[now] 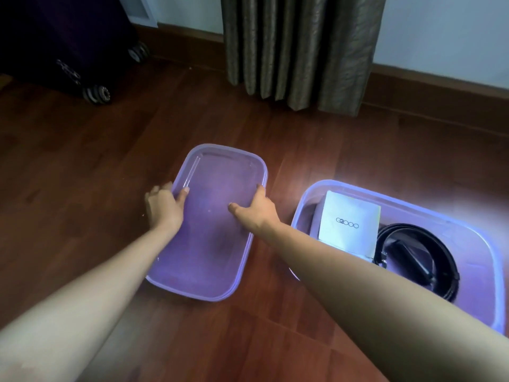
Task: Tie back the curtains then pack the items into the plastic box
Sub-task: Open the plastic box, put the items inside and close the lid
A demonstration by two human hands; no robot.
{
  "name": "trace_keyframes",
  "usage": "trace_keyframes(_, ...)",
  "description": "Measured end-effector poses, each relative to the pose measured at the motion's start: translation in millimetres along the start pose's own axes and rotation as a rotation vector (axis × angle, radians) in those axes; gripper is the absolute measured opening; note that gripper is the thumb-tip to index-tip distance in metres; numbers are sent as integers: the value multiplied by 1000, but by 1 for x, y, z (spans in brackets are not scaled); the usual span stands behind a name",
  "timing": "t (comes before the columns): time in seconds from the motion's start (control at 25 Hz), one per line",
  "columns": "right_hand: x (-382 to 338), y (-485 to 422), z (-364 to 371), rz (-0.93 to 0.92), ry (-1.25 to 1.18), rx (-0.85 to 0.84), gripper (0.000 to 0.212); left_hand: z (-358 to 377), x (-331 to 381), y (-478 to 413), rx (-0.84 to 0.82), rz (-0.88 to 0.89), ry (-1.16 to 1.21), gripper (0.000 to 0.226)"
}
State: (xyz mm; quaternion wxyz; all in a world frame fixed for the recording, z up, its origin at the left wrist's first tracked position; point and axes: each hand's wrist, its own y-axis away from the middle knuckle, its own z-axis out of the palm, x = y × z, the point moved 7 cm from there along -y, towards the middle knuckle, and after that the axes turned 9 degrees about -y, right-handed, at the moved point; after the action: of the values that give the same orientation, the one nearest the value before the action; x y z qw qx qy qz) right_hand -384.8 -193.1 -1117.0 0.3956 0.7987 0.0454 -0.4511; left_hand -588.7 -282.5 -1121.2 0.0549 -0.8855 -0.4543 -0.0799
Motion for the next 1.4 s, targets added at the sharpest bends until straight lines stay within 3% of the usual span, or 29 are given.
trace_keyframes(0.12,-19,10,-18,-32,-15,95,88,-35,12,-12,101,31,67,43)
trace_keyframes(0.32,-54,32,-112,-265,-106,372,80,-96,90,-20,227,269,241,42)
trace_keyframes(0.4,-55,48,-166,-350,-128,502,76,-110,141,-14,226,440,292,38)
trace_keyframes(0.52,-32,81,-249,-356,-198,676,73,-118,231,16,139,777,316,40)
trace_keyframes(0.64,8,117,-305,-307,-116,737,61,-114,308,52,33,1049,316,49)
trace_keyframes(0.76,74,152,-321,-235,-100,833,50,-91,366,99,-112,1281,226,55)
trace_keyframes(0.88,145,182,-301,-118,-218,950,54,-48,398,151,-231,1454,93,61)
trace_keyframes(1.04,192,199,-279,43,-225,995,49,-4,409,189,-400,1491,-105,39)
trace_keyframes(1.4,213,198,-261,82,-222,923,48,12,399,202,-436,1477,-162,43)
